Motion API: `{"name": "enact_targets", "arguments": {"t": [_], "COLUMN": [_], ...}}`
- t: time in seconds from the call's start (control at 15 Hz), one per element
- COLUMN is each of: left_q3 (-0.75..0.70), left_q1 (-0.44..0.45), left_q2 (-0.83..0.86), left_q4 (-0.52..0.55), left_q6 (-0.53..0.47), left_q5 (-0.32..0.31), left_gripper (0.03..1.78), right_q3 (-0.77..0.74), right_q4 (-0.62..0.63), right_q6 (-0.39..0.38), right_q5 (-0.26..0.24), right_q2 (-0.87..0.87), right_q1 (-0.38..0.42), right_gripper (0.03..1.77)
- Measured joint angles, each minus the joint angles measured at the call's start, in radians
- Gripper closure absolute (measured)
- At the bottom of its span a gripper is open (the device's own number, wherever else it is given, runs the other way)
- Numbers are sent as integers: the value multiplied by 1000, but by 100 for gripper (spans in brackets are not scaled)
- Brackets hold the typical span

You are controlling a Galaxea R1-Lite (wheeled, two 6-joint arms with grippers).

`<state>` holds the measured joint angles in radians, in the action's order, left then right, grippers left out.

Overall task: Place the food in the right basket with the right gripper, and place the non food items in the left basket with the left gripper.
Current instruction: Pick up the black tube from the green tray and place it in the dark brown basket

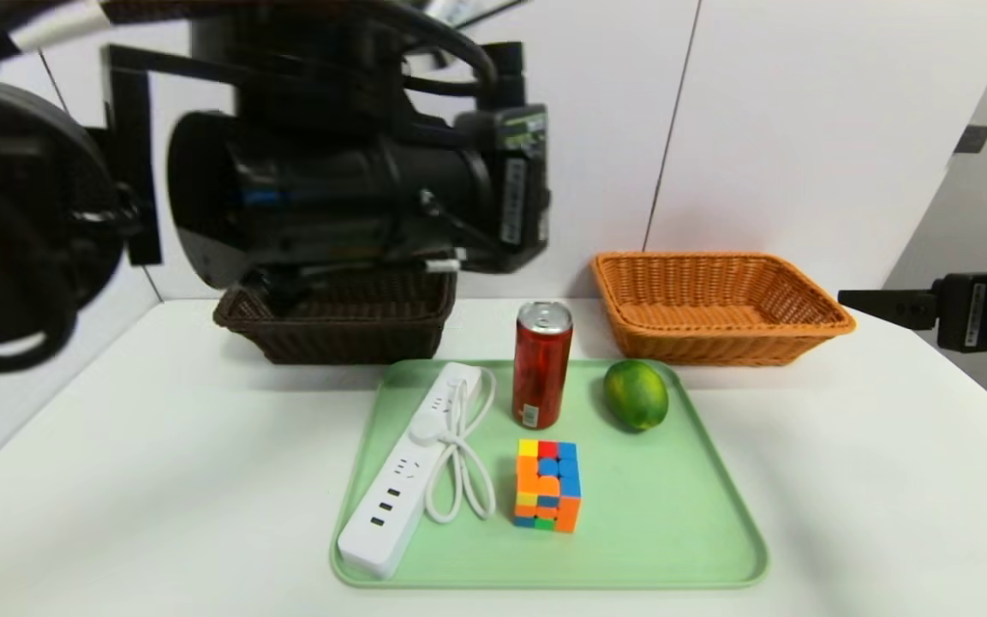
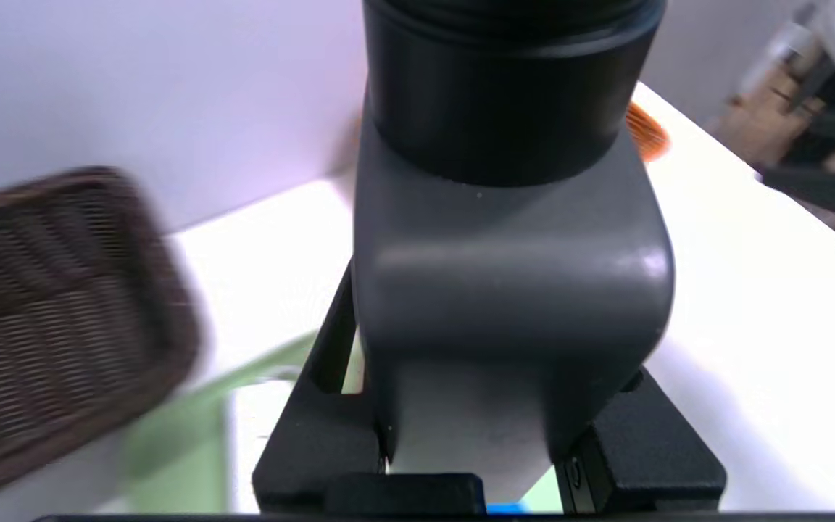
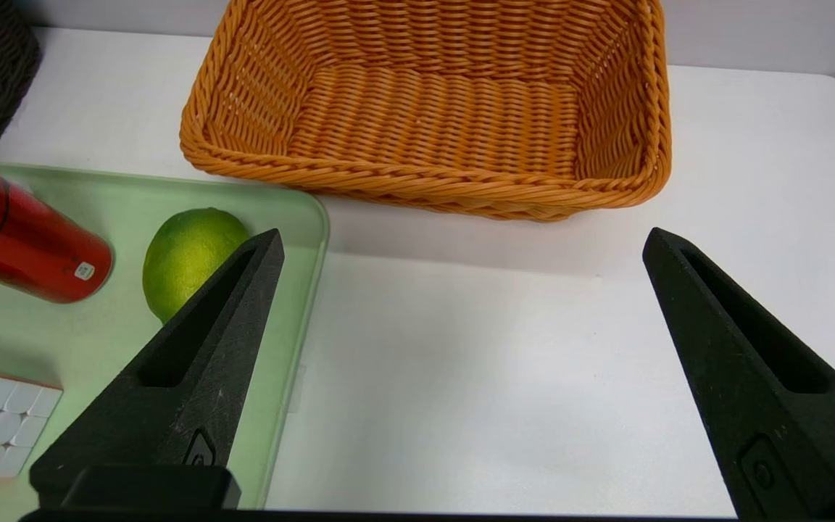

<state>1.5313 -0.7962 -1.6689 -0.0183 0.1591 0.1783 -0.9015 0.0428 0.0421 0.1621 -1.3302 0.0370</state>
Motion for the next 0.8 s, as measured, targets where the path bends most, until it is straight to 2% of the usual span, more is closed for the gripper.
{"name": "enact_targets", "arguments": {"t": [0.2,0.33,0.47,0.8], "left_q3": [24,31,34,57], "left_q1": [257,398,492,639], "left_q2": [9,-42,-118,-305], "left_q4": [-18,-15,13,84], "left_q6": [-1,-6,-21,-48], "left_q5": [-114,-177,-210,-220], "left_gripper": [120,120,120,120], "right_q3": [-9,-18,-25,-29], "right_q4": [0,0,0,-2], "right_q6": [0,0,0,0], "right_q5": [-1,-1,-1,-1], "right_q2": [-5,-10,-14,-18], "right_q1": [0,-1,-2,0], "right_gripper": [9,9,9,9]}}
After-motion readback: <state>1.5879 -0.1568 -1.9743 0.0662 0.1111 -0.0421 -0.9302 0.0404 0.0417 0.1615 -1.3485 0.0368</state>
